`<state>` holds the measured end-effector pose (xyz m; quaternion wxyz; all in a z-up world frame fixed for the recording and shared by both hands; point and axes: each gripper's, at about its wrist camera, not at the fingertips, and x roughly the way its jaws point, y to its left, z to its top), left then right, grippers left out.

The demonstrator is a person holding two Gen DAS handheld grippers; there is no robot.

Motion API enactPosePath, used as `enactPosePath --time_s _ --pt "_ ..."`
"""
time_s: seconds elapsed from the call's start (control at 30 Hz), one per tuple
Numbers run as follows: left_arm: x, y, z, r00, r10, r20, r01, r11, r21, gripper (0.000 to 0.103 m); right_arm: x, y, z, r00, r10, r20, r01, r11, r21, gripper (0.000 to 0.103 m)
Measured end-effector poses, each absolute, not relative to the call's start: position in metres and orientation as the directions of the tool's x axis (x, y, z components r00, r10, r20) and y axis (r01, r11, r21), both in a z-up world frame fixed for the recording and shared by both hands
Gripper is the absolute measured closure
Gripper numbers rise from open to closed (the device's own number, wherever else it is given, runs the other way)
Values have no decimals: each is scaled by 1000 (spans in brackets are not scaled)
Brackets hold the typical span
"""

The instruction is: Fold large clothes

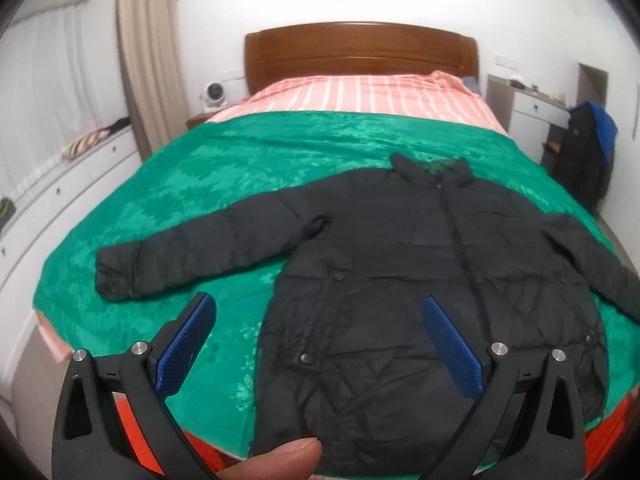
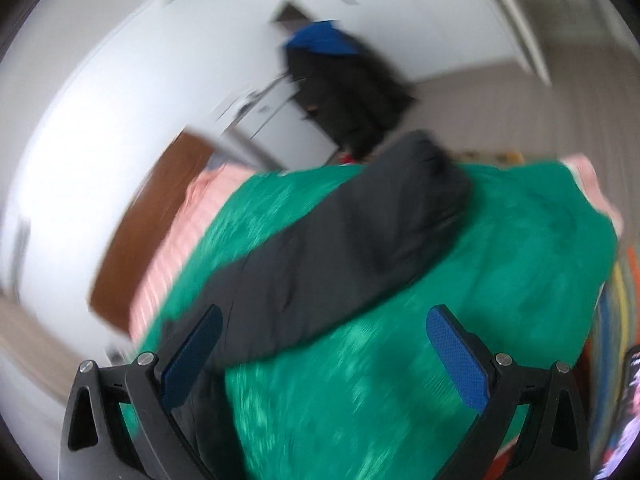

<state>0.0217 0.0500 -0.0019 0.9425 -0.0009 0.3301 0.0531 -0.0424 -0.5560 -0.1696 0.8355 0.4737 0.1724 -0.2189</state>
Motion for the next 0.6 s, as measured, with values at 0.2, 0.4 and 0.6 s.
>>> enactPosePath --time_s 0.2,0.4,0.6 --pt "25 53 -8 757 93 -647 -106 994 18 0 -27 -611 -201 821 -153 -550 569 296 767 15" --pt "27 49 -9 752 114 -649 -107 993 50 0 -13 -639 -202 726 -221 -652 685 317 655 85" --pt "28 57 -16 745 141 -652 -134 989 61 0 13 -630 -166 633 -312 -708 750 474 462 87"
